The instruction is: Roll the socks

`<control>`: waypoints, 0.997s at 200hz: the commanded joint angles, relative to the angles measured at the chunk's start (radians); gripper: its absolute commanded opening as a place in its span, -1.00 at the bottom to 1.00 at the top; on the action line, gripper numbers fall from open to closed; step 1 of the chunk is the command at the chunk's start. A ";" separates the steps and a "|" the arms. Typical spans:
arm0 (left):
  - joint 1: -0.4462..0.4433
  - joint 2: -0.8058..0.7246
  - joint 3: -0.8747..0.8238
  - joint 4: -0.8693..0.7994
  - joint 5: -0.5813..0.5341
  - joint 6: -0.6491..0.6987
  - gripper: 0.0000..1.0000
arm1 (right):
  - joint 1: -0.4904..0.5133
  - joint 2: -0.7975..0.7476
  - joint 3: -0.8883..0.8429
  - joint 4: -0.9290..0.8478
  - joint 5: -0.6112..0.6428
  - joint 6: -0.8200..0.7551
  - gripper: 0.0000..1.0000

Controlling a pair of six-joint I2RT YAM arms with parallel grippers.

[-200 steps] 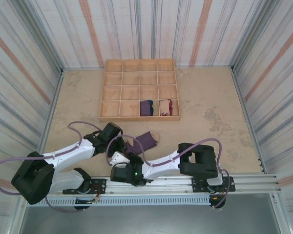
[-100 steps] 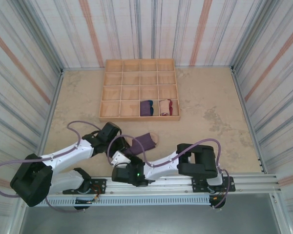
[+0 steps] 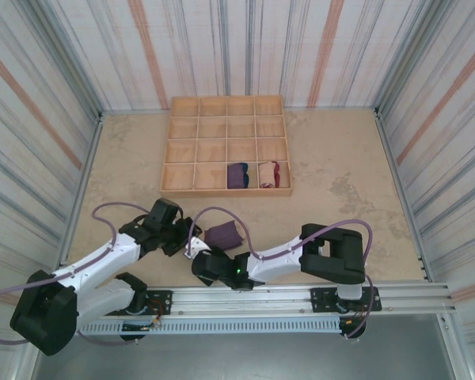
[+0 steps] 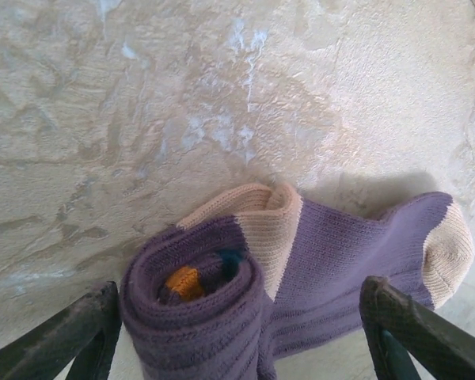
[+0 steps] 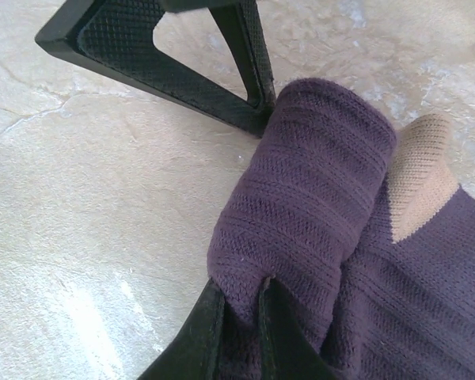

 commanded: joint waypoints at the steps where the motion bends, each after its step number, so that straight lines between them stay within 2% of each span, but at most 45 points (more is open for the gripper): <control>1: -0.006 0.002 -0.031 -0.085 0.076 0.040 0.60 | -0.064 0.057 -0.071 -0.203 -0.039 0.108 -1.00; 29: -0.005 -0.004 -0.023 -0.095 0.072 0.035 0.60 | -0.086 0.032 -0.100 -0.164 -0.082 0.129 -1.00; 72: 0.019 -0.095 -0.067 -0.086 0.072 -0.011 0.60 | -0.197 -0.022 -0.222 0.031 -0.342 0.170 -1.00; 109: 0.043 -0.118 -0.087 -0.089 0.088 -0.014 0.60 | -0.244 -0.025 -0.244 0.051 -0.390 0.191 -1.00; 140: 0.042 -0.109 -0.086 -0.066 0.098 -0.017 0.59 | -0.302 0.005 -0.265 0.129 -0.535 0.235 -1.00; 165: 0.042 -0.103 -0.080 -0.054 0.102 -0.012 0.59 | -0.375 0.033 -0.310 0.263 -0.684 0.348 -1.00; 199: 0.041 -0.115 -0.086 -0.004 0.095 -0.018 0.51 | -0.491 0.129 -0.399 0.589 -0.897 0.600 -1.00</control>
